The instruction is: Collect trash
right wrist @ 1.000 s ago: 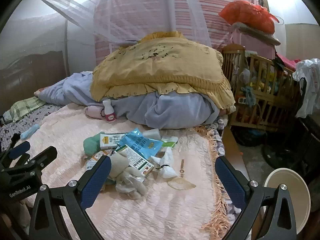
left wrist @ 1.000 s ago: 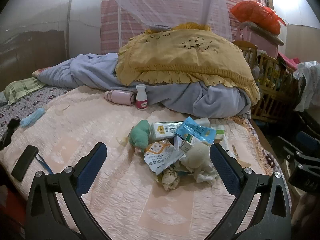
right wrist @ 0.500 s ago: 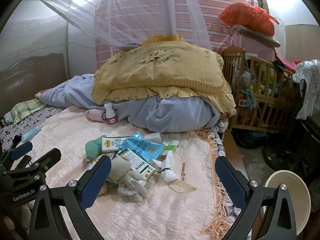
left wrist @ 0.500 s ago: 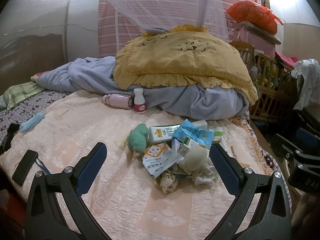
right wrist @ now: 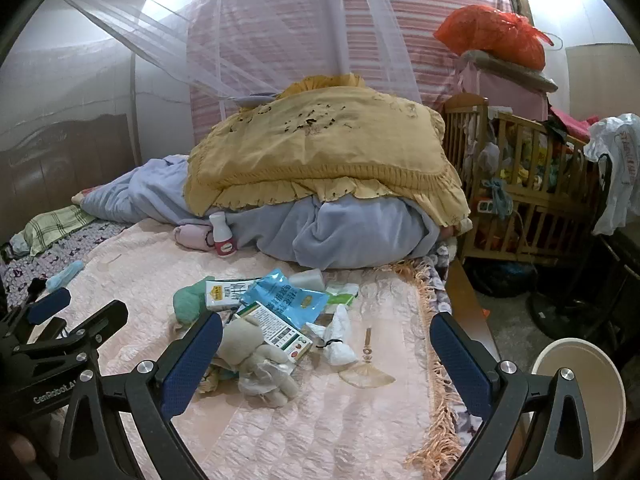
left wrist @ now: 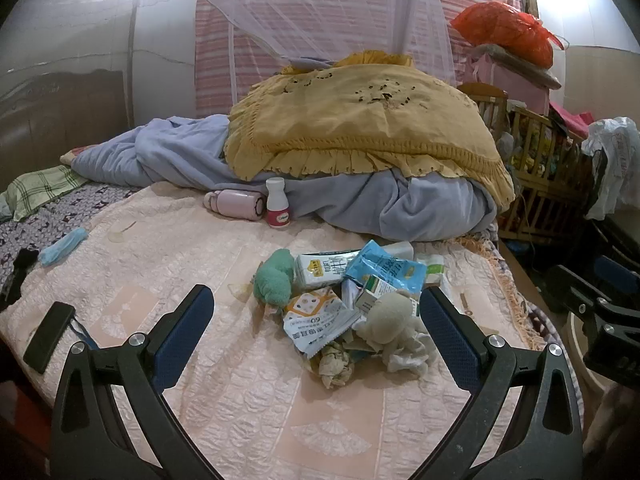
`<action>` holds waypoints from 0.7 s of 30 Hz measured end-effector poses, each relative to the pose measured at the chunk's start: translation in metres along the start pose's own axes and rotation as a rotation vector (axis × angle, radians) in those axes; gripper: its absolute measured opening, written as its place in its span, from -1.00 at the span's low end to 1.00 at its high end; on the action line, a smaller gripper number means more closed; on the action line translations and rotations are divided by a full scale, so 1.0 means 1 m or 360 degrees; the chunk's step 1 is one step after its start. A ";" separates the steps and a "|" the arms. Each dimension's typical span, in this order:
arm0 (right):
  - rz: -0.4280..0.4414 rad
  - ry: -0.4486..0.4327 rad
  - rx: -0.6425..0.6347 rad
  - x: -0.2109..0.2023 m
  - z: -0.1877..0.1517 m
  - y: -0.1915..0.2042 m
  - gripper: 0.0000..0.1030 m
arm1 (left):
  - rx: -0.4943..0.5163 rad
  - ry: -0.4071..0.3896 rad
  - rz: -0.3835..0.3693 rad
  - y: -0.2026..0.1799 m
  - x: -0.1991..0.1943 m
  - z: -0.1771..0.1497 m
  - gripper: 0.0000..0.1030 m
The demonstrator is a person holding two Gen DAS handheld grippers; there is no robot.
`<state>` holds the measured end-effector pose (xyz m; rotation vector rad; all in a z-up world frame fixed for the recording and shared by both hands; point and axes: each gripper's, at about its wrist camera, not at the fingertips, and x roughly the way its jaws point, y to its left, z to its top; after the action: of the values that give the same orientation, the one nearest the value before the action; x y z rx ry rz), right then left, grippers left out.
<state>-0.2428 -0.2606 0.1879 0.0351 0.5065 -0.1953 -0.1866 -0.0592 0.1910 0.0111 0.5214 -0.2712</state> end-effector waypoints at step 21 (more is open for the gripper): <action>0.0011 0.0036 -0.0014 0.002 -0.004 -0.003 1.00 | 0.0007 0.0021 0.0014 0.003 0.007 0.000 0.99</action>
<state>-0.2431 -0.2632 0.1833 0.0301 0.5296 -0.1860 -0.1801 -0.0581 0.1873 0.0197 0.5340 -0.2639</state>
